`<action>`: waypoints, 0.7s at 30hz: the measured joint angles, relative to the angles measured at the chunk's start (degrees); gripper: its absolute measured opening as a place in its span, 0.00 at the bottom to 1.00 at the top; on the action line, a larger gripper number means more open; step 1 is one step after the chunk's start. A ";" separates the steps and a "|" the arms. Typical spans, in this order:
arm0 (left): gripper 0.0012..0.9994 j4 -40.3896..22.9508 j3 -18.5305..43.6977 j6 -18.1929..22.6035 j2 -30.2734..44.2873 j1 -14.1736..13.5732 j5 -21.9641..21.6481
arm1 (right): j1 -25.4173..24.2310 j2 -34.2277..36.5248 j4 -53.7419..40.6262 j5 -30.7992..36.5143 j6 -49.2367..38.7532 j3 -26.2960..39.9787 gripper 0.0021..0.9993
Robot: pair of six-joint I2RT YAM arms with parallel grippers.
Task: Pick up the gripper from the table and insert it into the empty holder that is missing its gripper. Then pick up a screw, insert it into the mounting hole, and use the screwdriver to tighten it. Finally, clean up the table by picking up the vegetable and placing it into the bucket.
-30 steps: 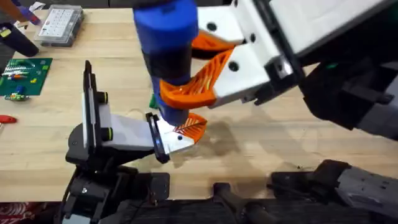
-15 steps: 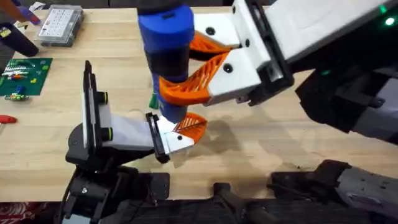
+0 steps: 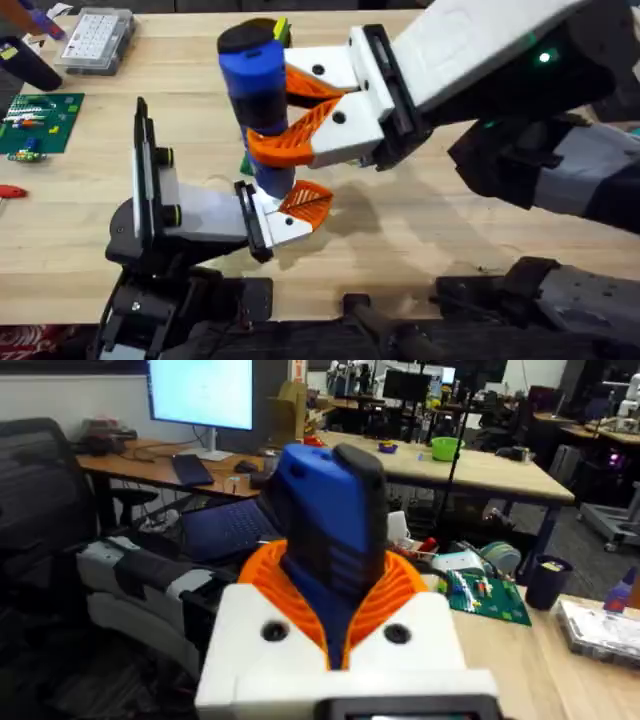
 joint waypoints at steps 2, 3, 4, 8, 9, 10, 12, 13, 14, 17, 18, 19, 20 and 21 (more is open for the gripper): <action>0.01 0.00 0.00 0.00 0.00 0.00 0.00 | -0.01 0.09 0.26 0.01 0.00 0.00 0.04; 0.01 0.00 0.00 0.00 0.00 0.00 0.00 | 0.00 0.09 0.45 0.00 0.00 0.00 0.04; 0.01 0.00 0.00 0.00 0.00 0.00 0.00 | 0.01 0.09 0.56 0.00 0.01 0.00 0.04; 0.01 0.00 0.00 0.00 0.00 0.00 0.00 | -0.01 0.09 0.61 0.00 0.43 0.00 0.04; 0.01 0.00 0.00 0.00 0.00 0.00 0.00 | 0.00 0.09 0.61 0.00 0.62 0.00 0.04; 0.01 0.00 0.00 0.00 0.00 0.00 0.00 | 0.01 0.09 0.60 -0.01 0.87 0.00 0.04; 0.01 0.00 0.00 0.00 0.00 0.00 0.00 | 0.01 0.09 0.56 -0.02 1.39 0.00 0.04; 0.01 0.00 0.00 0.00 0.00 0.00 0.00 | 0.00 0.09 0.54 -0.02 1.51 0.00 0.04; 0.01 0.00 0.00 0.00 0.00 0.00 0.00 | 0.00 0.09 0.52 -0.02 1.66 0.00 0.04; 0.01 0.00 0.00 0.00 0.00 0.00 0.00 | 0.01 0.09 0.52 -0.02 1.74 0.00 0.04; 0.01 0.00 0.00 0.00 0.00 0.00 0.00 | 0.01 0.09 0.52 -0.02 1.74 0.00 0.04; 0.01 0.00 0.00 0.00 0.00 0.00 0.00 | 0.01 0.10 0.51 -0.02 1.74 0.00 0.04; 0.01 0.00 0.00 0.00 0.00 0.00 0.00 | 0.01 0.10 0.51 -0.02 1.74 0.00 0.04; 0.01 0.00 0.00 0.00 0.00 0.00 0.00 | 0.01 0.09 0.51 -0.02 1.74 0.00 0.04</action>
